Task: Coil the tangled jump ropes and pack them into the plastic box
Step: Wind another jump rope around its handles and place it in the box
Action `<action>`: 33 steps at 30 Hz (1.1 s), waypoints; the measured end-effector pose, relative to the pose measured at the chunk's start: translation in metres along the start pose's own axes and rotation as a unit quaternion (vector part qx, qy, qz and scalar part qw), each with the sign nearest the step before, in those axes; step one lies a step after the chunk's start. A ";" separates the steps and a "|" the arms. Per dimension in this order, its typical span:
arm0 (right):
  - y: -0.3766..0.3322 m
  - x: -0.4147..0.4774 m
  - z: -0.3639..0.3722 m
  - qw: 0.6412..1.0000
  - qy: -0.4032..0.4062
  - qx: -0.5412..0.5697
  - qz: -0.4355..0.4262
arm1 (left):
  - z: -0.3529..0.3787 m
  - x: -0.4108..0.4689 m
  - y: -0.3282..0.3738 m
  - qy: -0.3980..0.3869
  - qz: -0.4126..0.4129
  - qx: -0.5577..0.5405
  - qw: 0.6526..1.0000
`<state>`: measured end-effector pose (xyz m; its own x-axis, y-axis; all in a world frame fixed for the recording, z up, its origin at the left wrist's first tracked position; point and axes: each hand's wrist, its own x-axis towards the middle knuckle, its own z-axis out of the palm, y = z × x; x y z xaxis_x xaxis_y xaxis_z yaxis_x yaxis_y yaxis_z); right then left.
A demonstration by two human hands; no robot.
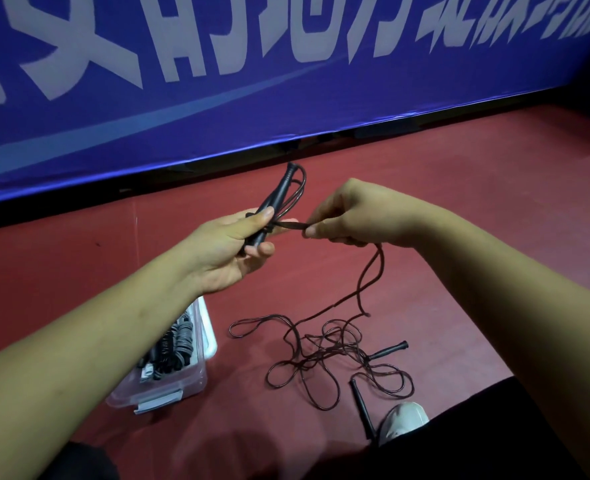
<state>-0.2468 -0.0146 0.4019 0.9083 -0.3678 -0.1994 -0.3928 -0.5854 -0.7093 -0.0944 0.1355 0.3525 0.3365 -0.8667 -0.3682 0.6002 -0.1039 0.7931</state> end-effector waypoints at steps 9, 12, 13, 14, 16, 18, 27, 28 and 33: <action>-0.014 -0.013 -0.011 0.999 -0.009 -0.051 0.012 | -0.019 0.010 0.009 0.016 0.007 0.073 0.997; -0.020 -0.015 -0.011 0.999 0.020 -0.036 -0.006 | -0.020 0.012 0.009 0.024 0.028 0.197 0.980; -0.023 -0.016 -0.011 0.999 0.030 -0.034 -0.015 | -0.019 0.010 0.008 0.029 0.040 0.267 0.962; -0.024 -0.016 -0.011 0.998 0.039 -0.035 -0.025 | -0.019 0.009 0.007 0.031 0.056 0.343 0.937; -0.027 -0.014 -0.009 0.997 0.052 -0.042 -0.044 | -0.019 0.007 0.004 0.019 0.080 0.464 0.882; -0.028 -0.013 -0.006 0.994 0.063 -0.059 -0.060 | -0.018 0.007 0.002 0.006 0.088 0.549 0.831; -0.031 -0.009 -0.007 0.983 0.108 -0.104 -0.103 | 0.004 -0.005 -0.006 0.018 0.122 0.692 0.711; -0.029 -0.008 -0.007 0.981 0.113 -0.114 -0.104 | 0.005 -0.007 -0.006 0.008 0.121 0.695 0.709; -0.015 0.003 -0.007 0.977 0.101 -0.154 -0.109 | 0.004 -0.017 -0.005 -0.099 0.092 0.661 0.738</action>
<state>-0.2394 -0.0116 0.4168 0.9400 -0.3283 0.0932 -0.2471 -0.8432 -0.4774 -0.1064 0.1482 0.3565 0.1323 -0.9661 -0.2216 -0.7186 -0.2475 0.6499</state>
